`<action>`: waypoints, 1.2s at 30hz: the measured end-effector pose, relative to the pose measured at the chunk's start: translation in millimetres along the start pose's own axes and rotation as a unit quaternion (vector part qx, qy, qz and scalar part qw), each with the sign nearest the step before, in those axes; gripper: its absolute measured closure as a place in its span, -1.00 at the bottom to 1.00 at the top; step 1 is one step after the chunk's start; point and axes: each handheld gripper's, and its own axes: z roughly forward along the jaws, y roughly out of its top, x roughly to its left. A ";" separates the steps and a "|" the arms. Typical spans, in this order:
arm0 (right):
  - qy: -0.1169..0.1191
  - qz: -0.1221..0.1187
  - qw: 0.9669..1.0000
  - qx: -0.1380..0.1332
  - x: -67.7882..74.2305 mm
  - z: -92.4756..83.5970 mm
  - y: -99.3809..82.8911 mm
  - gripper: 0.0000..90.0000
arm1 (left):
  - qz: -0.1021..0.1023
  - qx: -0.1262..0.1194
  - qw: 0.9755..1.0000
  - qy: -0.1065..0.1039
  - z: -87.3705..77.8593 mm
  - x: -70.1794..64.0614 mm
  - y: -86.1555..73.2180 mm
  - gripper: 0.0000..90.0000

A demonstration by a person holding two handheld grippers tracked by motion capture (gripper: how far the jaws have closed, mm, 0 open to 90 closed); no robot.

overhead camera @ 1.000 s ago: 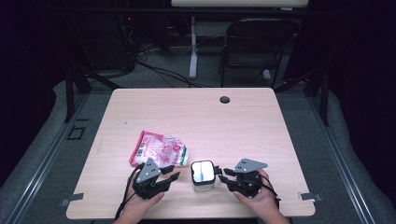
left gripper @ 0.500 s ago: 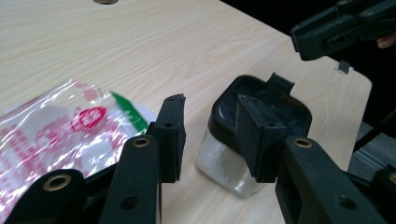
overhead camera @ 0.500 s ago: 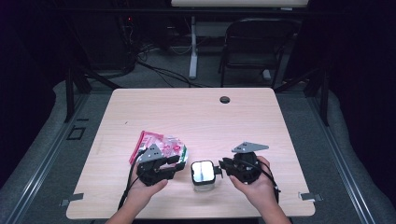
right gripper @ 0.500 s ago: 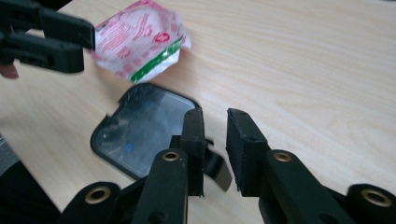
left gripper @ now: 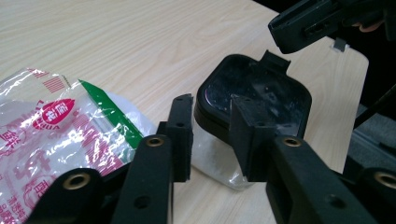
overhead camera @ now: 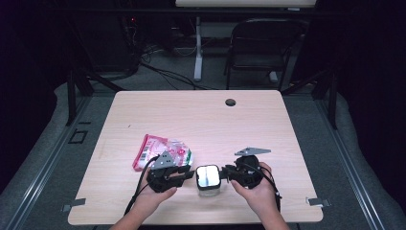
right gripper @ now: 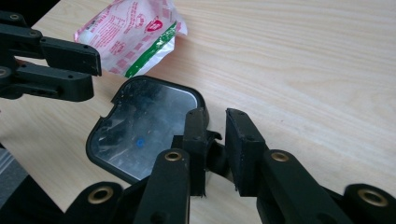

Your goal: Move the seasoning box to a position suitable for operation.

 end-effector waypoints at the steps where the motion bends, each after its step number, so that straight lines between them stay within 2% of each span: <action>1: 0.000 0.000 1.000 0.000 0.0 0.0 0.0 0.74 | 0.002 0.002 1.000 0.001 0.2 -0.6 -0.4 0.59; 4: 0.001 -0.003 1.000 0.003 3.1 4.0 -4.1 0.77 | 0.008 0.011 1.000 -0.003 -0.1 -3.3 -1.9 0.73; 5: 0.001 -0.003 1.000 0.003 3.1 4.0 -4.1 0.77 | 0.017 0.019 1.000 -0.007 -1.6 -3.4 -2.1 0.73; 6: 0.000 -0.005 1.000 0.001 4.4 4.8 -5.2 0.77 | 0.023 0.027 0.999 -0.010 -2.9 -4.9 -3.8 0.82; 11: 0.001 -0.003 1.000 -0.002 3.4 4.8 -4.9 0.82 | 0.025 0.038 0.999 -0.021 -2.2 -6.1 -7.2 0.97; 12: 0.010 0.002 1.000 0.000 1.4 5.1 -4.4 0.85 | 0.029 0.045 0.998 -0.023 -1.7 -6.7 -8.0 1.00; 17: 0.014 0.003 1.000 -0.007 -0.4 5.7 -5.5 0.85 | 0.042 0.062 0.997 -0.035 3.9 -10.3 -10.8 1.00; 20: 0.017 0.006 1.000 -0.007 -0.9 5.4 -6.2 0.85 | 0.044 0.068 0.996 -0.032 6.3 -13.6 -12.4 1.00; 26: 0.021 0.013 1.000 -0.007 -1.3 4.6 -7.3 0.85 | 0.049 0.066 0.996 -0.043 6.8 -16.4 -12.1 1.00; 36: 0.027 0.021 0.999 -0.010 -2.9 4.8 -8.7 0.86 | 0.050 0.066 0.996 -0.041 6.7 -16.8 -12.2 1.00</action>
